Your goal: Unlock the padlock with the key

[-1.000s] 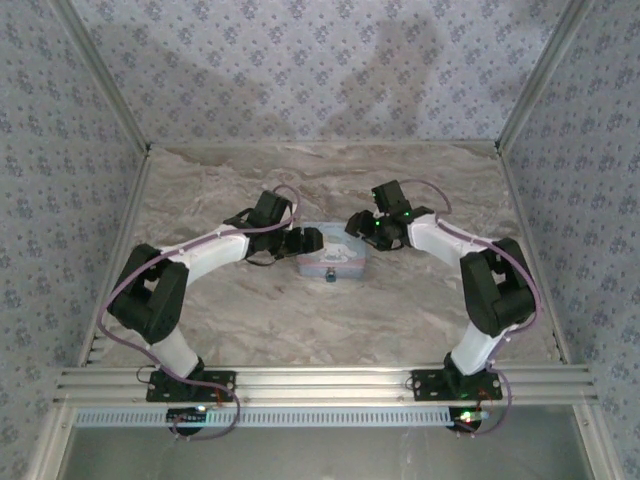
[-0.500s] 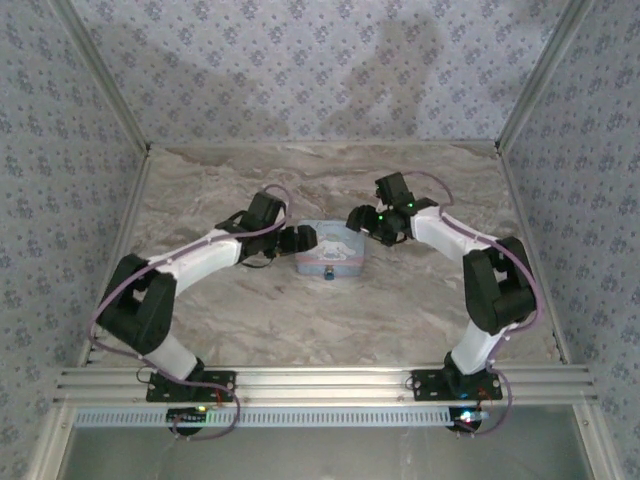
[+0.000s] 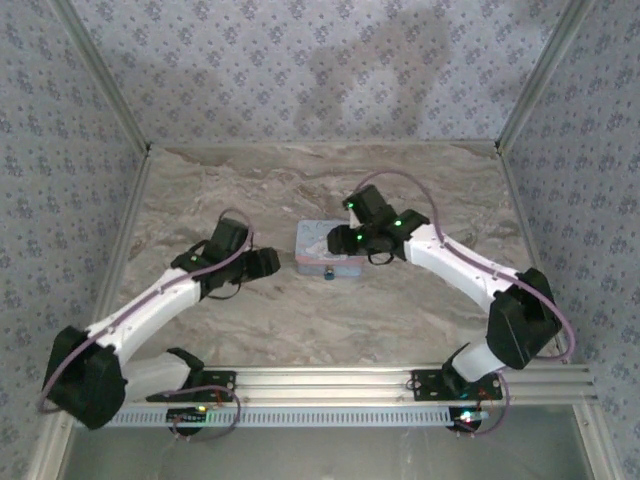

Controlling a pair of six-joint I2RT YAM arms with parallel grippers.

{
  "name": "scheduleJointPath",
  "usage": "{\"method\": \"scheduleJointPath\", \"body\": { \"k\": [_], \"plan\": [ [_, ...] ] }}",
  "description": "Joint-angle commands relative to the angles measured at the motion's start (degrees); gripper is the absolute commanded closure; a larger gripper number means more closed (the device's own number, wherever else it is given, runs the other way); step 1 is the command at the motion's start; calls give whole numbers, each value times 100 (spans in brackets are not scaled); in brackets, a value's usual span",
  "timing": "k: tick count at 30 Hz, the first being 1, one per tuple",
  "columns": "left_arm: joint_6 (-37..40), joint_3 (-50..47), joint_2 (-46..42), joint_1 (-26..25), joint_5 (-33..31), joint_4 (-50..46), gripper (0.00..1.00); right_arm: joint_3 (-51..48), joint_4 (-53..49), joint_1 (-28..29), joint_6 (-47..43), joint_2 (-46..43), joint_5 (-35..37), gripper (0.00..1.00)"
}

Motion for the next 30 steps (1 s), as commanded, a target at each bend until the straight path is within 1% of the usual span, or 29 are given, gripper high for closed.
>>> {"method": "scheduleJointPath", "body": {
  "k": [1,2,5,9,12,15,18,25,30],
  "plan": [
    [-818,-506,-860,83,-398,-596,30,535,-258,433,-569,400,-46,51],
    [-1008,-651,-1160,120,-474,-711,30,711,-260,582,-662,581,-114,54],
    [-1444,-958,-1961,305,-632,-1173,31,1173,-267,919,-849,1147,-311,56],
    [-1646,-1239,-2724,712,-458,-1651,30,1899,-555,1307,-1116,1961,-314,57],
    [-1708,-1375,-3139,962,-318,-1866,30,2368,-746,1484,-1190,2505,-200,58],
    [-1829,-1447,-3487,1084,-291,-1996,30,2747,-951,1626,-1236,2927,113,57],
    [-1915,-1494,-3698,1140,-292,-2059,30,3037,-1173,1698,-1234,3280,351,58],
    [-1925,-1531,-3701,1178,-184,-1961,30,3495,-1555,1911,-1320,3834,882,56],
    [-1924,-1555,-3718,1187,-158,-1929,30,3641,-1643,1951,-1309,4053,941,57]
  ]
}}
